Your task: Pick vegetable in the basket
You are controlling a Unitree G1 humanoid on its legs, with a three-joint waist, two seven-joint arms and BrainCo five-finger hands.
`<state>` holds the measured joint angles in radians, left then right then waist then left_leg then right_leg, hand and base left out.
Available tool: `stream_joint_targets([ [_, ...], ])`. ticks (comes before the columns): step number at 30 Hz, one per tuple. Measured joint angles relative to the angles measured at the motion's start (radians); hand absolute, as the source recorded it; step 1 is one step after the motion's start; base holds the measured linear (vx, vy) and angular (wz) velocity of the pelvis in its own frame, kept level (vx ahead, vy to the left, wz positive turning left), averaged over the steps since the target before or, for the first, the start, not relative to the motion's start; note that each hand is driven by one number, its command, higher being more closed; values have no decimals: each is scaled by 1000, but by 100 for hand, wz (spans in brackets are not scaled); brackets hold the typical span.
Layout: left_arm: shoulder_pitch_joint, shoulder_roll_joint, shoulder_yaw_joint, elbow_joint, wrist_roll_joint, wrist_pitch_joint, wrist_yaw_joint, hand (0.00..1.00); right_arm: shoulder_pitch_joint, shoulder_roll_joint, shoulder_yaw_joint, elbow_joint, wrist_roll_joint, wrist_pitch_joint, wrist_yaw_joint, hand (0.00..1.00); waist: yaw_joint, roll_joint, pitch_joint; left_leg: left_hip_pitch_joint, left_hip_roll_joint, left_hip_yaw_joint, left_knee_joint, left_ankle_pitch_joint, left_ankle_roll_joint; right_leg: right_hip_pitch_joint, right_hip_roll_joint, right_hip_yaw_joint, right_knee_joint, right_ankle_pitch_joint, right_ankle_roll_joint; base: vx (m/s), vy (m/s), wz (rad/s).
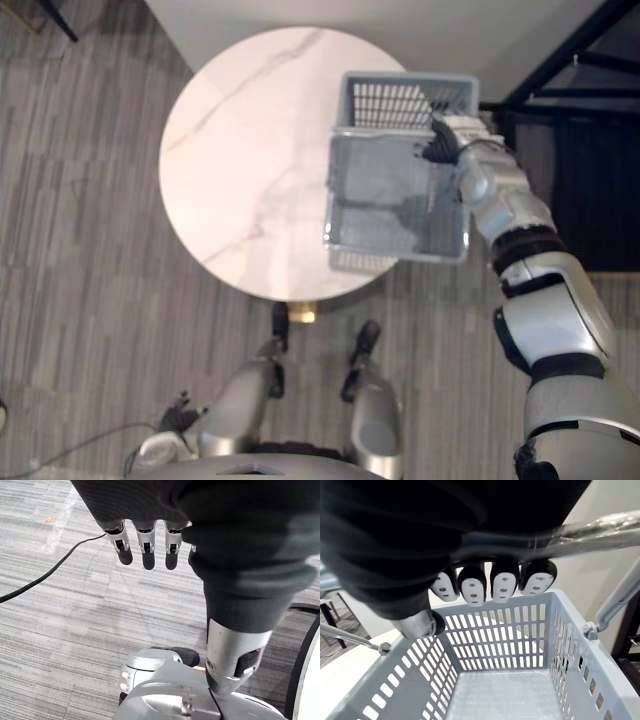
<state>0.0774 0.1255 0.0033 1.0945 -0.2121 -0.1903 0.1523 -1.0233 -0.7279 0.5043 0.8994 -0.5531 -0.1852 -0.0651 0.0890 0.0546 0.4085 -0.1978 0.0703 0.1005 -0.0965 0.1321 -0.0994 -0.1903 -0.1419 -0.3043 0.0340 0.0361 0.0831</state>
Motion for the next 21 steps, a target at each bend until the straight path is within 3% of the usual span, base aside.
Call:
stream_joint_targets([
  [6, -6, 2, 2, 0, 35, 11, 2, 0, 50, 1, 56, -134, -35, -9, 32, 100, -1, -7, -5, 24, 1, 7, 0, 0, 0, 19, 1, 10, 0, 6, 1, -2, 9, -2],
  [9, -6, 9, 4, 2, 44, 28, 2, 0, 140, 1, 56, -252, -34, -10, 47, 100, -4, -26, -21, 50, 0, 26, 0, 0, 0, 37, 0, 28, 0, 8, 4, 7, 22, -12],
  [15, 11, 44, 25, 22, 86, 49, -4, 0, 402, -3, 57, -518, 46, -45, 115, 100, -32, -88, -152, 87, 6, 59, 0, -12, -1, 59, 7, 68, -18, 13, 11, 7, 16, -15],
  [21, 29, 46, 35, 44, 116, 61, -16, 0, 543, -60, 57, -674, 65, -91, 148, 100, -59, -94, -223, 114, 13, 98, -6, -36, 7, 76, 12, 129, -44, 21, 19, -36, 13, -21],
])
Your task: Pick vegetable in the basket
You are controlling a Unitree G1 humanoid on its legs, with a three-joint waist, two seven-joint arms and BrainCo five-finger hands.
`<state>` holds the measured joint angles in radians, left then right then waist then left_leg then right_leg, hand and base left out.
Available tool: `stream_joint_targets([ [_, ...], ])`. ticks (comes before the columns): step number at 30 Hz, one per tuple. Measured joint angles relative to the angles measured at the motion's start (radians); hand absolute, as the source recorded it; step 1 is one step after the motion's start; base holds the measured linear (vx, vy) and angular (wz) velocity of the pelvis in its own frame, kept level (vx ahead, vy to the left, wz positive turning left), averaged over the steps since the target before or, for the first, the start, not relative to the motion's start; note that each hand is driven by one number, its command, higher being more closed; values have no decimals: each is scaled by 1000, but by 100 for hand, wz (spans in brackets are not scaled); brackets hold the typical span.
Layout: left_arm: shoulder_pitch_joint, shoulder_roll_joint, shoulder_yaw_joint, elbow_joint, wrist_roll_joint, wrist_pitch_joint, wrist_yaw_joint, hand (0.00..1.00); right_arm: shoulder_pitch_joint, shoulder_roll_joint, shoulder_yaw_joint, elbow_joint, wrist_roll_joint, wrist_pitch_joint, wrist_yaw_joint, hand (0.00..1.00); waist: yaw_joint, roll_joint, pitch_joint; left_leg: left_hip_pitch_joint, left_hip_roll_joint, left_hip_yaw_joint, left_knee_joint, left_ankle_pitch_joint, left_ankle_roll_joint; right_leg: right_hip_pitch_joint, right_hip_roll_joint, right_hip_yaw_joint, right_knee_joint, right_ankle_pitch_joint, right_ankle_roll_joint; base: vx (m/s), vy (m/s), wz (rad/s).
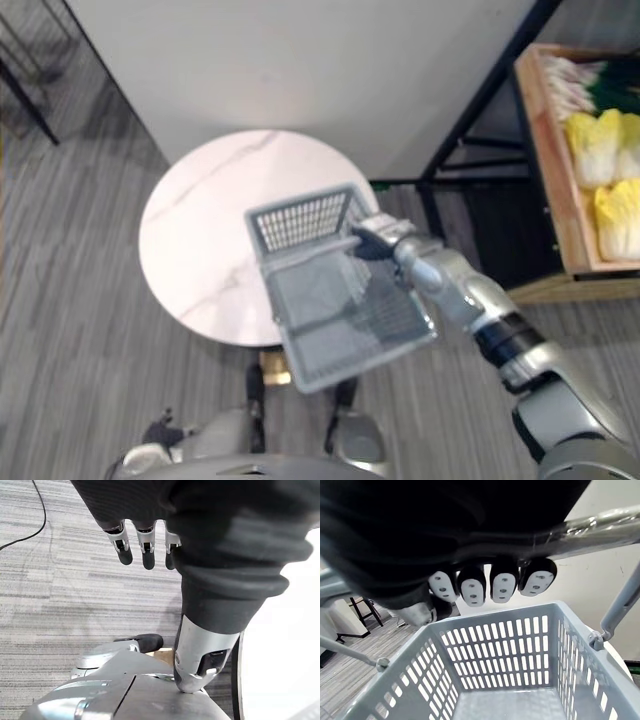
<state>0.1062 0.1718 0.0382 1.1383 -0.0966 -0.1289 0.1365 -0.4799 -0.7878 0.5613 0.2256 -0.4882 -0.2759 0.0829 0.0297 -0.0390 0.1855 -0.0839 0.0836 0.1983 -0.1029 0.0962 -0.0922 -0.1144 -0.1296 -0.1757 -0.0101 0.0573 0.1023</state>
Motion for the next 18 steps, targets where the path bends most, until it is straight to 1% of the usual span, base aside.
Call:
stream_joint_targets([
  [5, 13, -1, 13, 13, 34, 7, -13, 0, 103, -72, -4, -64, -1, -18, 6, 100, -3, 4, -43, 3, -1, 25, 0, -5, 7, -1, 7, 50, -23, 5, 8, 1, 13, -15],
  [7, 19, -1, 34, 15, 36, 8, -20, 0, 124, -76, -5, -66, -2, -20, 12, 100, -5, 5, -55, 4, -1, 37, 0, -7, 6, -3, 7, 60, -26, 9, 13, 44, 7, -17],
  [10, 38, -4, 59, 16, 46, 9, -30, 0, 149, -78, -10, -70, -2, -22, 12, 100, -18, 8, -59, 19, -3, 51, 0, -14, 3, 3, 7, 79, -25, 15, 16, 61, 5, -14],
  [11, 47, -11, 78, 16, 65, 9, -33, 0, 169, -78, -31, -82, -5, -28, 11, 100, -22, 12, -63, 30, -2, 62, 2, -19, 1, 8, 9, 89, -25, 18, 19, 71, 0, -20],
  [13, 60, -15, 88, 16, 73, 10, -35, 0, 190, -78, -54, -96, -4, -33, 9, 100, -21, 19, -67, 45, 0, 72, 7, -25, 3, 17, 12, 103, -24, 19, 16, 76, -4, -23],
  [15, 72, -15, 97, 16, 73, 10, -36, 0, 199, -74, -64, -101, -4, -34, 1, 100, -21, 19, -67, 31, 15, 91, 85, -72, 4, 13, 18, 126, 4, 12, 3, 77, -10, -31],
  [16, 76, -18, 109, 16, 72, 10, -36, 0, 200, -74, -64, -101, -4, -35, -1, 100, -19, 22, -66, 7, 34, 94, 182, -124, -3, 11, 24, 141, 31, 2, -5, 47, -20, -37],
  [17, 82, -21, 124, 16, 72, 10, -36, 0, 200, -74, -64, -101, -5, -35, -2, 100, -13, 26, -65, -11, 46, 80, 270, -166, -11, 5, 36, 159, 67, -14, -12, 36, -21, -44],
  [18, 84, -23, 129, 16, 72, 10, -36, 0, 199, -74, -63, -101, -5, -35, -2, 100, -5, 25, -65, -19, 48, 42, 304, -176, -19, -5, 40, 176, 87, -22, -12, -19, -38, -84],
])
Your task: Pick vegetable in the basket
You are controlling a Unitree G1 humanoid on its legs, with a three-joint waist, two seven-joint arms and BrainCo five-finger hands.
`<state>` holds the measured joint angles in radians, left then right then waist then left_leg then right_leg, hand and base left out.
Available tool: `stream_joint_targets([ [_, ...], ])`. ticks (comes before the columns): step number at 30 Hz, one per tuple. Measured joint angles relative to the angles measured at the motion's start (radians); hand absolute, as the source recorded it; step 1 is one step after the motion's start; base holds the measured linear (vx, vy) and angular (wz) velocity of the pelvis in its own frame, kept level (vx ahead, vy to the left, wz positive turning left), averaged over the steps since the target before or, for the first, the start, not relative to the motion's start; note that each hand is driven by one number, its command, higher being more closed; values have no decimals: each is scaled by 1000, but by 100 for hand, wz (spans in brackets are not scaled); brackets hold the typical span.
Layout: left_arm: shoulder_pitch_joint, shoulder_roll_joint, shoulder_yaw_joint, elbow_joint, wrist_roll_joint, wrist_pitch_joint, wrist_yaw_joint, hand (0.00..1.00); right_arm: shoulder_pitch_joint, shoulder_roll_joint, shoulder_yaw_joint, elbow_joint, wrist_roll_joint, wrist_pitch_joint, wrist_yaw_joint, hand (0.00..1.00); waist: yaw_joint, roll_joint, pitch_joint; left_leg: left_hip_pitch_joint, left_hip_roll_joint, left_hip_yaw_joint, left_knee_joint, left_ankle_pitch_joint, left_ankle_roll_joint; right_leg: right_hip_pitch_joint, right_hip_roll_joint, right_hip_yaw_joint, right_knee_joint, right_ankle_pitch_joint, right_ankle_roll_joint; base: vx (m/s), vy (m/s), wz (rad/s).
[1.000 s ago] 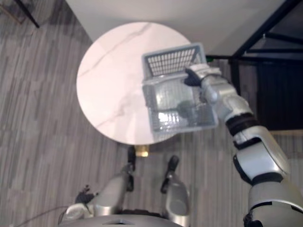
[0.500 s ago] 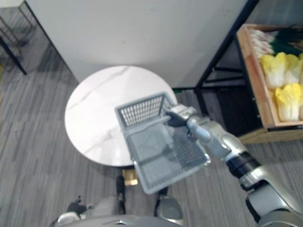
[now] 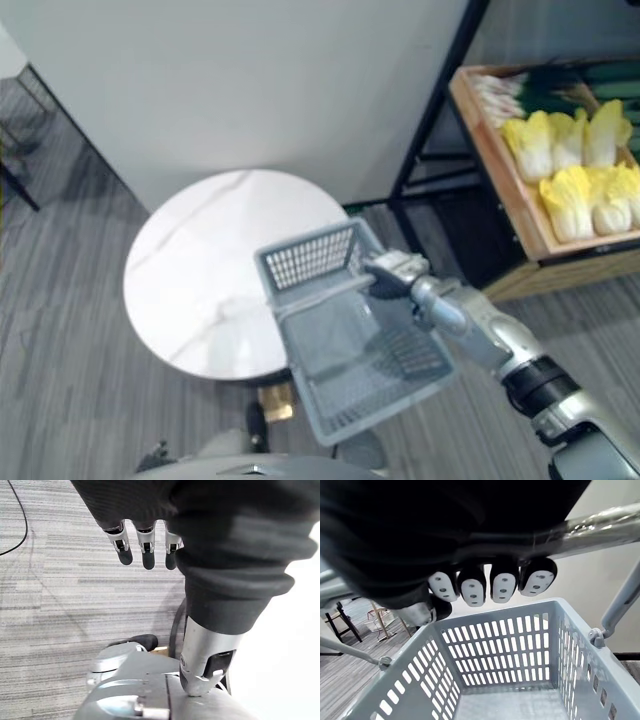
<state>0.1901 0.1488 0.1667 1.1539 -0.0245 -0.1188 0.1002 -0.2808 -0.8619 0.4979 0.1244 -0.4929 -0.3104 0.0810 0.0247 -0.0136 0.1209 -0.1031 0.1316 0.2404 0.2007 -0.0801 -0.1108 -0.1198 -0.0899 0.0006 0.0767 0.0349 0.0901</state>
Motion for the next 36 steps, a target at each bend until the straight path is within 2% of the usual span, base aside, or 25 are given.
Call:
stream_joint_targets([
  [1, 6, -14, 20, -1, -3, -1, -1, 0, -7, -2, 0, -2, -9, -1, -5, 100, 19, -1, 1, -13, -6, -160, 56, -27, -27, -16, 14, 46, 39, -16, -2, -34, -38, -87],
  [3, 15, -37, 39, 0, -12, 4, 2, 0, -10, -5, -6, -5, -9, -1, -9, 100, 13, 5, 5, -13, -6, -289, 88, -88, -47, -36, 40, 79, 73, -43, 4, -68, 22, -80],
  [4, 13, -31, 41, -1, -13, 11, 2, 0, -4, 1, -14, -5, -12, 1, -9, 100, 5, 12, 6, -4, -7, -296, 101, -122, -44, -45, 47, 111, 100, -56, 10, -81, 94, -60],
  [6, 10, -17, 40, -3, -13, 13, -1, 0, 46, -1, -48, -28, -19, 1, -9, 100, -4, -13, 13, 14, -18, -244, 101, -131, -33, -53, 39, 161, 93, -50, 21, -76, 136, -69],
  [8, 6, -14, 39, -6, -11, 14, 3, 0, 114, -2, -113, -72, -20, 1, -10, 100, -22, -37, 19, -5, -34, -195, 135, -145, -9, -67, 27, 218, 61, -26, 57, -78, 187, -87],
  [9, 12, -2, 31, -12, 1, 14, 3, 0, 131, 2, -141, -91, -20, 4, -13, 100, -32, -40, 20, -40, -45, -128, 172, -162, 20, -99, 15, 277, 30, 4, 53, -100, 248, -99],
  [10, 7, 4, 22, -12, 6, 14, 2, 0, 131, 2, -144, -95, -20, 9, -16, 100, -41, -46, 22, -61, -46, -106, 189, -169, 32, -112, 8, 282, 8, 7, 26, -130, 304, -130],
  [11, -21, 14, -13, -10, 15, 16, 2, 0, 138, 9, -145, -96, -31, 30, -23, 100, -57, -10, 25, -84, -24, -54, 174, -154, 71, -123, -9, 206, -61, -83, -136, -119, 226, -95],
  [12, -39, 6, -22, -8, 27, 14, 2, 0, 142, 10, -142, -96, -44, 36, -27, 100, -55, 4, 32, -82, -1, -16, 149, -140, 93, -141, -8, 142, -36, -75, -128, -143, 182, -136],
  [13, -58, 13, -23, -4, 41, 10, 3, 0, 142, 21, -127, -95, -59, 41, -28, 100, -43, 5, 36, -69, 18, 53, 99, -109, 100, -194, -17, 21, 111, -49, -111, -114, 128, -115],
  [14, -65, 15, -24, -1, 46, 9, 2, 0, 143, 25, -123, -95, -60, 40, -28, 100, -41, 2, 40, -50, 20, 81, 74, -96, 104, -194, -26, -27, 180, -52, -114, -121, 214, -144],
  [16, -60, 29, -56, 0, 49, 15, 3, 0, 136, 45, -128, -95, -57, 34, -35, 100, -40, -8, 38, 28, 24, 196, 11, -74, 114, -93, -76, -149, 340, -66, -122, -65, 168, -152],
  [17, -58, 41, -80, 0, 50, 16, 2, 0, 114, 66, -128, -90, -57, 28, -42, 100, -37, -13, 35, 40, 36, 260, 11, -74, 114, -54, -100, -177, 388, -103, -110, -75, 48, -152],
  [18, -60, 46, -88, 0, 53, 16, 1, 0, 101, 78, -128, -85, -57, 22, -45, 100, -35, -14, 35, 43, 44, 293, 11, -74, 114, -47, -113, -191, 410, -108, -113, -94, 19, -151],
  [21, -65, 60, -90, 1, 84, 19, 2, 0, 84, 98, -126, -79, -57, 12, -50, 100, -22, -17, 32, 43, 96, 444, 32, -72, 110, -24, -197, -230, 476, -103, -120, -132, -67, -141],
  [22, -65, 64, -90, 1, 85, 19, 2, 0, 86, 100, -125, -79, -57, 12, -50, 100, -21, -20, 31, 43, 105, 468, 37, -69, 105, -17, -214, -230, 471, -93, -110, -128, -168, -142],
  [23, -68, 76, -93, 4, 86, 19, 0, 0, 87, 112, -126, -79, -58, 14, -50, 100, -21, -26, 27, 37, 129, 515, 45, -54, 83, -14, -210, -216, 409, -71, -94, -135, -215, -117],
  [24, -75, 79, -97, 14, 87, 20, 1, 0, 91, 116, -127, -77, -60, 18, -50, 100, -23, -12, 19, 36, 136, 523, 24, -32, 69, -18, -179, -225, 363, -68, -90, -135, -224, -133],
  [25, -77, 78, -113, 36, 88, 23, 2, 0, 112, 117, -131, -78, -64, 20, -50, 100, -24, -5, -4, 38, 141, 525, -40, 11, 64, 0, -137, -210, 257, -60, -77, -135, -314, -121],
  [26, -78, 78, -135, 39, 88, 23, 3, 0, 128, 116, -142, -78, -83, 24, -52, 100, -24, -2, -23, 45, 146, 552, -86, 53, 40, 16, -110, -205, 144, -49, -55, -90, -274, -114],
  [28, -90, 87, -152, 40, 88, 24, 3, 0, 131, 116, -149, -79, -99, 32, -52, 100, -25, -4, -24, 58, 161, 609, -102, 79, 23, 41, -82, -201, 13, -18, -2, -116, -274, -105],
  [30, -102, 90, -163, 41, 89, 30, 5, 0, 147, 115, -161, -80, -113, 46, -53, 100, -30, -8, -25, 78, 163, 651, -99, 88, 14, 81, -67, -196, -90, -5, 17, -136, -237, -72],
  [32, -105, 85, -162, 43, 89, 35, 11, 0, 177, 116, -169, -81, -125, 47, -54, 100, -42, 5, -31, 91, 195, 667, -74, 97, 8, 113, -40, -175, -162, 11, 40, -142, -234, -45],
  [34, -99, 86, -160, 39, 92, 35, 15, 0, 207, 118, -169, -81, -125, 45, -54, 100, -48, 15, -32, 98, 234, 650, -44, 107, -4, 119, -12, -159, -161, 14, 35, -107, -210, -35],
  [36, -86, 89, -154, 31, 99, 33, 26, 0, 237, 120, -169, -81, -125, 44, -54, 100, -48, 16, -31, 109, 264, 586, 17, 113, 3, 140, 6, -124, -161, 9, 22, -79, -197, -44],
])
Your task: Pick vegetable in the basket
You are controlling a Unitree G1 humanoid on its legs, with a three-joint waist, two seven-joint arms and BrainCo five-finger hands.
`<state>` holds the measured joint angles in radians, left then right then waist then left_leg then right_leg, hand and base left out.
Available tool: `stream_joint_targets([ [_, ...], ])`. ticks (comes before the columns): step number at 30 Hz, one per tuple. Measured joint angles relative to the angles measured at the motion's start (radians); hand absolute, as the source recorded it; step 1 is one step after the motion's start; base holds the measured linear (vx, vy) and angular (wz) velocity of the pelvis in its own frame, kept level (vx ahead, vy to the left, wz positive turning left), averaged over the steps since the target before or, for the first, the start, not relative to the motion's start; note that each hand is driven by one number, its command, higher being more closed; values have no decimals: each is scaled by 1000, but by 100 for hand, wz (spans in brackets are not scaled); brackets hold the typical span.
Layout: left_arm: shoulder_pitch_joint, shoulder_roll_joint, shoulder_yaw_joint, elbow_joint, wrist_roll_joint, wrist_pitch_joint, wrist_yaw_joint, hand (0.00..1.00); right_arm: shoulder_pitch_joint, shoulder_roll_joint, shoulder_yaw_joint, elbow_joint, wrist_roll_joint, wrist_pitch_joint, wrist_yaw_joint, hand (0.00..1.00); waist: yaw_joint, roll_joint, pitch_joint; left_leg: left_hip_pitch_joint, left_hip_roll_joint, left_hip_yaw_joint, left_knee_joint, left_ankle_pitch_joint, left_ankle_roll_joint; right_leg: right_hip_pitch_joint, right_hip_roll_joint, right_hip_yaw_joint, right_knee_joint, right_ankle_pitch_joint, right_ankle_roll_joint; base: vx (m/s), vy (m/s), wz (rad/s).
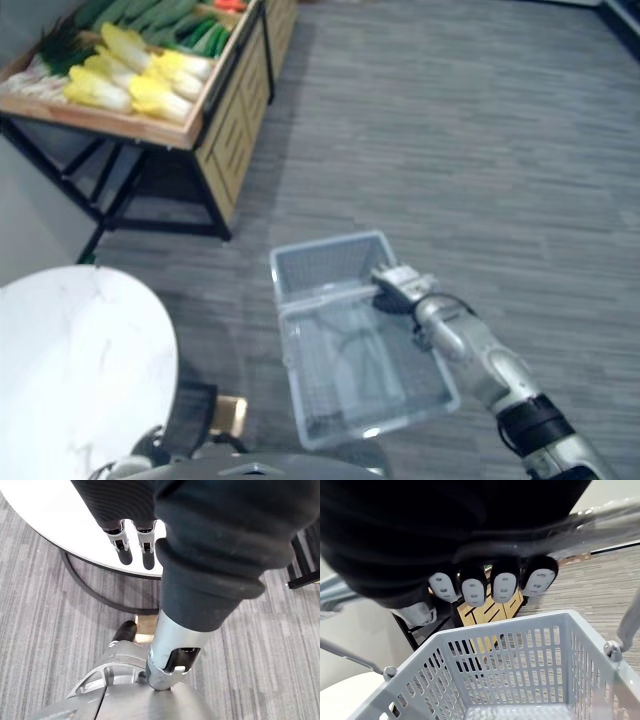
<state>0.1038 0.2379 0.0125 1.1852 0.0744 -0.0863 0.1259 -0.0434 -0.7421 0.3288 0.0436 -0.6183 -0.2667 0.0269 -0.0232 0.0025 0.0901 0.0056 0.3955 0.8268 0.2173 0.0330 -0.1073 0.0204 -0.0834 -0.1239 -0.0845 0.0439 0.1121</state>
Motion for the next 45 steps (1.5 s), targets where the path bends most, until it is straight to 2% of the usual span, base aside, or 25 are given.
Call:
stream_joint_targets([
  [2, 16, -2, 15, -2, 9, -5, 4, 0, 2, 3, 2, 2, 0, 0, -1, 100, 12, -20, 13, -23, -18, -226, 92, -16, 6, 19, -14, 55, -3, -4, -18, -113, -98, -80],
  [3, 31, -25, 15, -1, 9, -9, 4, 0, -16, 3, 3, 4, 0, 0, -11, 100, 30, -17, 14, -26, -139, -470, 79, -126, -12, 5, -44, 120, 6, -5, -19, -130, 77, -104],
  [4, 37, -41, 16, -2, 8, -14, 7, 0, -23, 2, 3, 4, 0, 0, -20, 100, 36, -11, 14, -19, -184, -536, 48, -143, -11, -3, -46, 139, 8, -5, -19, -121, 146, -125],
  [5, 43, -65, 14, -1, 8, -18, 9, 0, -32, 1, 3, 3, 1, -2, -35, 100, 39, 16, 10, -15, -234, -619, -29, -149, -3, -22, -32, 148, 9, -5, -19, -88, 101, -77],
  [6, 44, -71, 14, -1, 8, -19, 10, 0, -33, 1, 3, 2, 2, -3, -41, 100, 38, 30, 12, -8, -237, -617, -61, -169, 32, -27, -19, 146, 8, -4, -17, -74, 133, -57],
  [7, 35, -68, 16, 0, 8, -20, 13, 0, -27, 19, 6, 1, 5, -5, -42, 100, 36, 27, 17, -3, -244, -603, -82, -184, 25, -28, -19, 139, 2, 6, -10, -57, 123, -22],
  [8, 34, -58, 13, -2, 9, -22, 13, 0, -25, 14, 13, -9, 7, -23, -42, 100, 36, 3, 24, -11, -257, -592, -83, -192, 20, -33, -41, 129, -15, 28, 2, -38, 95, -11],
  [11, 38, -56, 16, 1, 10, -21, 13, 0, -25, 14, 12, -15, 7, -24, -42, 100, 39, -1, 28, -7, -281, -588, -72, -204, 29, -38, -65, 134, -19, 66, 23, 16, 78, -6],
  [16, 29, -75, 13, -3, 18, -23, 14, 0, -25, 16, 11, -13, 10, -30, -42, 100, 51, 31, 29, -24, -289, -579, -76, -203, 39, -72, -63, 146, -20, 72, 31, 71, 17, -8],
  [19, 18, -76, 9, -4, 18, -23, 14, 0, -11, 16, 1, -3, 9, -30, -42, 100, 53, 32, 30, -20, -287, -625, -78, -214, 53, -75, -54, 147, -18, 67, 35, 89, -20, -9],
  [21, 4, -72, -10, -4, 19, -23, 14, 0, 12, 15, -24, -2, 8, -24, -41, 100, 52, 24, 35, -21, -293, -625, -77, -225, 56, -123, -57, 158, 78, 15, 43, 63, 30, -6],
  [23, -9, -67, -38, -3, 23, -20, 17, 0, 28, 20, -55, -2, 7, -15, -41, 100, 44, 24, 55, -1, -299, -622, -75, -238, 72, -254, -57, 159, 378, -44, 33, 41, 67, -9],
  [26, -10, -32, -74, -2, 28, -20, 18, 0, 38, 62, -74, -11, -11, -3, -41, 100, 4, -11, 90, 56, -318, -641, -73, -267, 86, -352, -81, 173, 685, -26, 6, -12, 62, 18],
  [27, -10, -16, -76, -3, 28, -20, 19, 0, 52, 93, -89, -26, -11, 1, -43, 100, -4, -19, 107, 90, -318, -653, -74, -287, 101, -390, -91, 172, 787, 5, -31, 87, 48, 17],
  [30, -27, -11, -87, -2, 28, -18, 18, 0, 44, 115, -94, -51, -10, -12, -68, 100, -1, -19, 111, 95, -302, -656, -79, -301, 109, -424, -91, 98, 681, -56, -78, 112, 41, 1],
  [31, -32, -8, -88, -2, 28, -18, 18, 0, 41, 126, -101, -51, -10, -15, -68, 100, -1, -17, 112, 96, -299, -660, -85, -303, 108, -426, -90, 80, 612, -52, -73, 195, 7, 12],
  [33, -42, -9, -87, -8, 31, -18, 18, 0, 41, 138, -115, -48, -9, -26, -72, 100, -6, -17, 114, 122, -304, -674, -112, -304, 85, -410, -91, 67, 252, 1, -6, 392, -82, 29],
  [35, -39, -9, -84, -14, 46, -18, 17, 0, 41, 138, -119, -49, -9, -25, -72, 100, -7, -26, 110, 154, -303, -692, -113, -323, 67, -417, -97, 68, 134, 7, 4, 459, -175, 41],
  [37, -29, 2, -79, -18, 60, -21, 16, 0, 43, 136, -123, -49, -11, -25, -72, 100, -21, -27, 103, 200, -283, -737, -111, -363, 29, -412, -93, 42, 177, 20, -14, 581, -331, 80],
  [38, -29, -22, -72, -13, 58, -21, 13, 0, 48, 124, -131, -44, -11, -20, -72, 100, -26, 19, 87, 194, -237, -788, -54, -372, 7, -435, -73, 2, 288, 98, -34, 546, -333, 76],
  [40, -27, -64, -41, -12, 44, -27, 9, 0, 47, 117, -131, -34, -12, -11, -71, 100, -7, 56, 74, 115, -193, -823, 109, -324, -17, -444, -47, -24, 352, 38, -64, 474, -333, 20],
  [42, -26, -83, 9, -19, 7, -37, 12, 0, 47, 116, -131, -28, -11, 1, -68, 100, 3, 60, 73, 24, -182, -856, 321, -169, -4, -408, -30, -38, 386, -19, -88, 554, -370, 3],
  [43, -23, -84, 25, -32, 2, -36, 8, 0, 49, 113, -128, -26, -11, 6, -62, 100, 3, 59, 76, -40, -173, -869, 460, 17, 5, -344, -20, -47, 376, -51, -107, 575, -315, 4],
  [44, -21, -85, 29, -41, -16, -37, 6, 0, 50, 103, -125, -27, -10, 7, -62, 100, 13, 44, 86, -89, -162, -866, 618, 64, 21, -267, -14, -49, 345, -73, -117, 655, -349, -6],
  [45, -20, -85, 31, -45, -19, -38, 6, 0, 51, 95, -125, -27, -10, 7, -62, 100, 19, 45, 86, -115, -164, -858, 688, 52, 23, -229, -10, -46, 328, -79, -125, 493, -256, -22],
])
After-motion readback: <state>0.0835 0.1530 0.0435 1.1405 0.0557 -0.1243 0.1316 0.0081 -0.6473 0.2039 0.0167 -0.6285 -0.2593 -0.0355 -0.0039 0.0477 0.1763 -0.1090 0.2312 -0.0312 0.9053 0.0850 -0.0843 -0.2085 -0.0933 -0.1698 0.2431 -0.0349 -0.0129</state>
